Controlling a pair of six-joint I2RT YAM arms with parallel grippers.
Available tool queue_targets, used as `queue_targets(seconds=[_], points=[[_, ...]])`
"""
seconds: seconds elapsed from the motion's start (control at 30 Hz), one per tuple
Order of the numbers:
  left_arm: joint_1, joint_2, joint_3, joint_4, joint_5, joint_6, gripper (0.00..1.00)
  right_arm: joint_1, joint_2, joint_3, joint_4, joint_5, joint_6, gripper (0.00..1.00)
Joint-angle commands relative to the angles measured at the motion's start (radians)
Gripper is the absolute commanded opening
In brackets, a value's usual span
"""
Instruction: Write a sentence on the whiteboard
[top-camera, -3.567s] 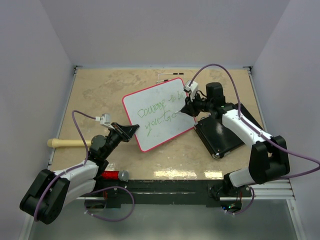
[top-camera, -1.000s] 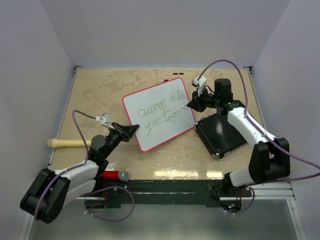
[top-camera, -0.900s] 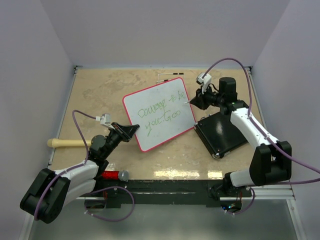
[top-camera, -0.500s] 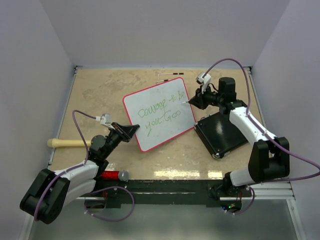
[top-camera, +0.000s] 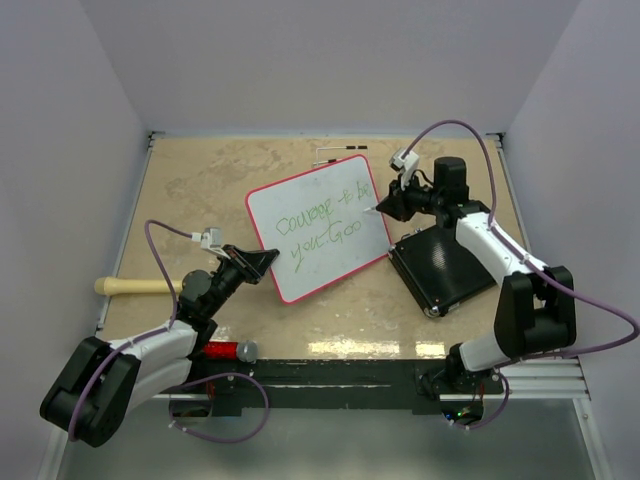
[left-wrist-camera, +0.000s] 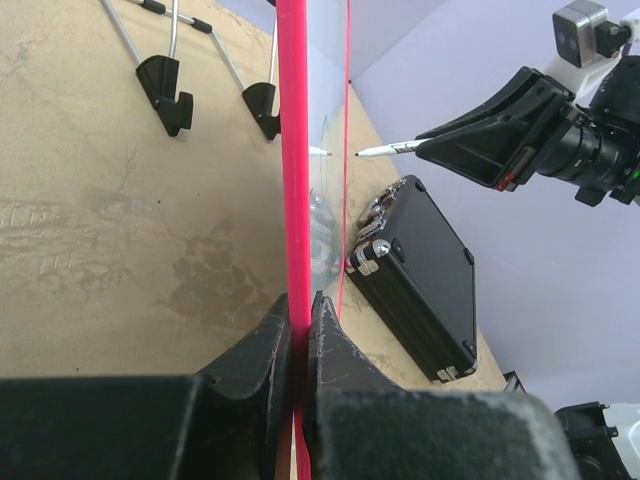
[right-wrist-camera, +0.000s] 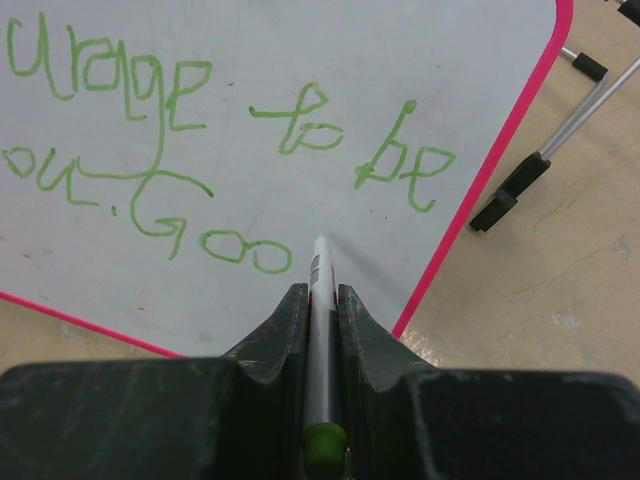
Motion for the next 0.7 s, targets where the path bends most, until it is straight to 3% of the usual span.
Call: queue_targets(seconds=[0.0, 0.67], points=[[-0.012, 0.015, -0.047, -0.005, 0.102, 0.090, 0.00, -0.002, 0.020, 0.031, 0.015, 0.014, -0.022, 0.00], [-0.012, 0.024, -0.051, -0.001, 0.107, 0.090, 0.00, -0.002, 0.043, 0.062, 0.029, 0.008, -0.014, 0.00]])
